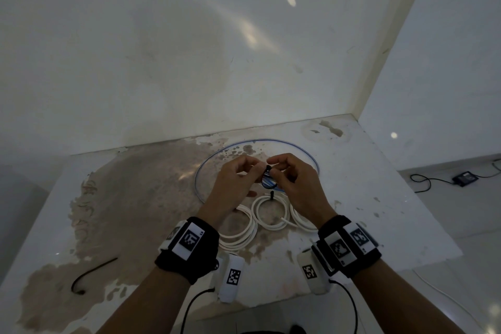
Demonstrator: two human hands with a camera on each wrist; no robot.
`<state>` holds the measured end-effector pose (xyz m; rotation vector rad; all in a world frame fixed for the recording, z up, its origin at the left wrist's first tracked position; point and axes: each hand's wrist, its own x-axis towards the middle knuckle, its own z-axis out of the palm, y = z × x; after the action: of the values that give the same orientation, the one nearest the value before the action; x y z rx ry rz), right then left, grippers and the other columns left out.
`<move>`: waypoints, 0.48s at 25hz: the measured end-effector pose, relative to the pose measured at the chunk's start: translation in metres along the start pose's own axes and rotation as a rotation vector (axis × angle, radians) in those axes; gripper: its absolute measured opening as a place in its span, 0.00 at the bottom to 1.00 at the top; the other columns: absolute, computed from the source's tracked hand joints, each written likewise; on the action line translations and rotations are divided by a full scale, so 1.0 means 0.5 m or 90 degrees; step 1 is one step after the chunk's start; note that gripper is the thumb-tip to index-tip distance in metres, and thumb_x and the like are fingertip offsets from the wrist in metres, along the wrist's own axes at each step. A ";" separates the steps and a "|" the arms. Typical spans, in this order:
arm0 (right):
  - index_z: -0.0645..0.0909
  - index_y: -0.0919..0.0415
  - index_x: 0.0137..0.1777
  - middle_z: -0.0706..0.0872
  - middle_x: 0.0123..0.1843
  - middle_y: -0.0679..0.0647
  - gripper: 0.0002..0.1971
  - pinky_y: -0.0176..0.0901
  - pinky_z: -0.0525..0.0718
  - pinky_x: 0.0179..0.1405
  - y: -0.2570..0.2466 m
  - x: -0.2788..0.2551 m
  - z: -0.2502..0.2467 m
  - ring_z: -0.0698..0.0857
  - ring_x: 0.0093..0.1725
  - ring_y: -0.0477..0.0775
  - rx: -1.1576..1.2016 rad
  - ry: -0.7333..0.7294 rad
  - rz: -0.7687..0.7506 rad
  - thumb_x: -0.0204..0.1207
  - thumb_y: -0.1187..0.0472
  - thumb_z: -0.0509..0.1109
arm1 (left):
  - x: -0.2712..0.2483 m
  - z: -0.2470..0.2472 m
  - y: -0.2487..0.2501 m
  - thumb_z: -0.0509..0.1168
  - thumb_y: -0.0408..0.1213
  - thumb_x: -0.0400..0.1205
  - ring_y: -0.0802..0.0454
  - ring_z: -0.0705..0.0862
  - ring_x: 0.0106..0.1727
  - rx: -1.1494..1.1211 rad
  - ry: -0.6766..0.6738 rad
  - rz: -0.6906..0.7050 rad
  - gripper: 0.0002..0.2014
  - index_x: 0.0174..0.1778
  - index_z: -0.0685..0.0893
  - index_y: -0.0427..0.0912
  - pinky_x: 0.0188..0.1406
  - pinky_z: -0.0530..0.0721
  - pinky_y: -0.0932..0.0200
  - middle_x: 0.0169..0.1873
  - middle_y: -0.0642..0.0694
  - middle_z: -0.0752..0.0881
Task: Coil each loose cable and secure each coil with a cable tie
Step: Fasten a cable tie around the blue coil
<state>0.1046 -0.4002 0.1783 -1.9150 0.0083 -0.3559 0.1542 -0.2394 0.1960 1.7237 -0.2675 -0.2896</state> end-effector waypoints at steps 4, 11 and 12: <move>0.85 0.52 0.57 0.91 0.48 0.48 0.08 0.42 0.90 0.43 0.003 0.004 0.004 0.90 0.44 0.48 0.008 0.017 -0.008 0.82 0.63 0.71 | 0.009 0.011 -0.002 0.68 0.45 0.83 0.51 0.91 0.48 0.008 0.014 0.016 0.08 0.42 0.85 0.45 0.37 0.91 0.49 0.46 0.44 0.88; 0.86 0.59 0.49 0.91 0.43 0.50 0.03 0.40 0.84 0.32 0.031 0.013 0.001 0.86 0.32 0.50 0.018 0.019 0.048 0.80 0.59 0.74 | 0.027 -0.005 0.032 0.63 0.39 0.85 0.47 0.92 0.42 -0.014 0.051 -0.022 0.10 0.38 0.78 0.43 0.34 0.89 0.54 0.41 0.46 0.84; 0.86 0.59 0.47 0.91 0.40 0.49 0.03 0.37 0.81 0.30 0.045 0.009 -0.007 0.85 0.32 0.48 -0.003 0.017 0.064 0.80 0.60 0.74 | 0.032 -0.023 0.045 0.62 0.38 0.86 0.47 0.92 0.41 -0.036 0.070 -0.030 0.11 0.37 0.77 0.42 0.33 0.89 0.54 0.39 0.45 0.82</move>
<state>0.1117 -0.4124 0.1601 -1.9066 0.1219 -0.3139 0.1727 -0.2381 0.2195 1.6859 -0.1374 -0.2344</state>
